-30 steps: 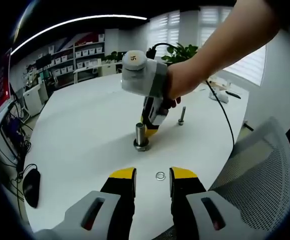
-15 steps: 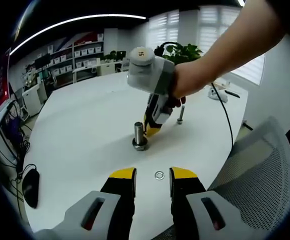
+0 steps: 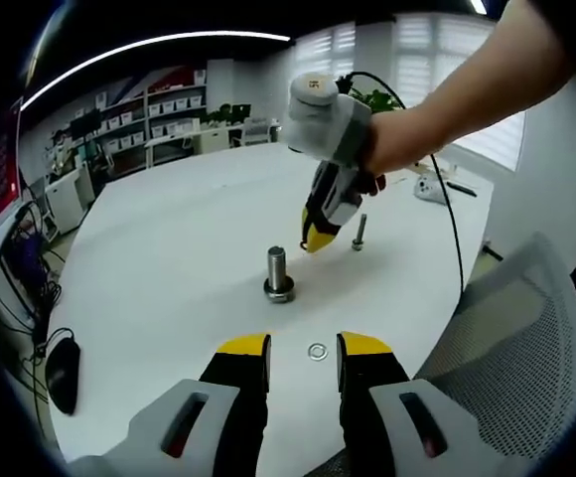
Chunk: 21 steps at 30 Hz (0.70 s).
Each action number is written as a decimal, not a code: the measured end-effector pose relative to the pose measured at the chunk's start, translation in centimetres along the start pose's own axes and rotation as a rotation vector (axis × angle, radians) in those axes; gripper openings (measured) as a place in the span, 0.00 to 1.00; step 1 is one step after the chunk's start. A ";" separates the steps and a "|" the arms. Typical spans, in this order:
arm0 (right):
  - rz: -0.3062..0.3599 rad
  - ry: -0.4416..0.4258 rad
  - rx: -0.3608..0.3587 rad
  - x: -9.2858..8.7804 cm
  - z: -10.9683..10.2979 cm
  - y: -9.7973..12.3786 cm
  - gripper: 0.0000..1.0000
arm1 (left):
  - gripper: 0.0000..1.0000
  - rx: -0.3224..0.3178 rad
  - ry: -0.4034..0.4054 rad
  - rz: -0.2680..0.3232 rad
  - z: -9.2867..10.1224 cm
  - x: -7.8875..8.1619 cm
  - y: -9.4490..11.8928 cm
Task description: Place the washer onto the threaded stud by aligning its center hole with the stud, sliding it down to the base, and recovering from edge contact or off-axis alignment until the washer reaches the visible bottom stop.
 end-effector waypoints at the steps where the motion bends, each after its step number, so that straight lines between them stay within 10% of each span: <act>1: 0.001 -0.007 -0.003 -0.2 0.2 0.2 0.14 | 0.24 0.000 0.000 0.001 0.0 0.0 0.0; 21: 0.073 -0.059 -0.078 -2.4 3.5 4.8 0.14 | 0.24 -0.003 -0.013 -0.007 0.2 0.0 -0.1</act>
Point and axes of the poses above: the point that each gripper's makers call its tool centre point, and the gripper's own axes: y roughly backward along the fingers, z roughly to its right, x roughly out of its top, the point moved 2 cm from there along y, roughly backward along the fingers, and after that the axes turned 4 degrees about -y, right-handed, at the moved point
